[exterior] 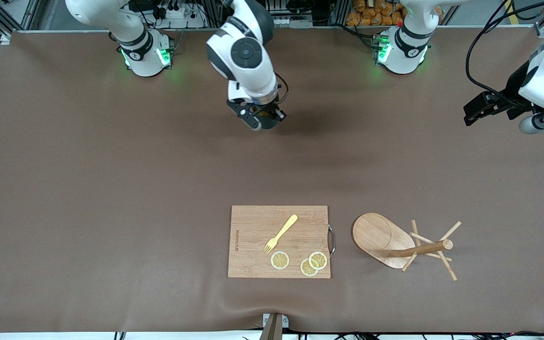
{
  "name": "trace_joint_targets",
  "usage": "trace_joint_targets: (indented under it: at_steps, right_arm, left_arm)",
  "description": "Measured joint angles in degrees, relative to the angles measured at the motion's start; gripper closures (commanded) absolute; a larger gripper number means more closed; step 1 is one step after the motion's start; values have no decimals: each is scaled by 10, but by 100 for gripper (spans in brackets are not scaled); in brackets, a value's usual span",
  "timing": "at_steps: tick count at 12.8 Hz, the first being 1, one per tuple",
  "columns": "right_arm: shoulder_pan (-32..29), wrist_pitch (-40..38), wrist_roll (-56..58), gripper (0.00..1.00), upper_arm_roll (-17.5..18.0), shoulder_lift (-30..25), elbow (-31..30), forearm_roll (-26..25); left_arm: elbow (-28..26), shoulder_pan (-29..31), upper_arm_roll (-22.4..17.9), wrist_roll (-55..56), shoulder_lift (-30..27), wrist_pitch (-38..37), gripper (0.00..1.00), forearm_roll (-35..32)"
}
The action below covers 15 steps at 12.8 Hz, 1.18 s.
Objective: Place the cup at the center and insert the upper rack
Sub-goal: 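Carry the teal mug with the right gripper toward the table middle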
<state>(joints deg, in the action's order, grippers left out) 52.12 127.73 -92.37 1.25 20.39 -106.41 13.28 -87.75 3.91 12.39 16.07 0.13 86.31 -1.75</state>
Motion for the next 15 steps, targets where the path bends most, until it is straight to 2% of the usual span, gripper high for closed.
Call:
trace_joint_targets:
  at_steps: [4, 11, 12, 13, 14, 15]
  right_arm:
    - [45, 46, -49, 100, 0, 47, -2, 0]
    - [58, 75, -82, 100, -1, 83, -2, 0]
    - [58, 81, -83, 87, -1, 85, -2, 0]
    - [58, 82, -83, 37, -2, 85, -2, 0]
    - [58, 84, -83, 0, -3, 85, -2, 0]
    - [58, 85, -83, 0, -6, 85, -2, 0]
  left_arm:
    - [-2, -1, 1, 0, 0, 0, 0, 0]
    - [-10, -2, 4, 0, 0, 0, 0, 0]
    - [-11, -2, 7, 0, 0, 0, 0, 0]
    - [-12, -2, 10, 1, 0, 0, 0, 0]
    - [-12, -2, 11, 1, 0, 0, 0, 0]
    - [-12, -3, 12, 1, 0, 0, 0, 0]
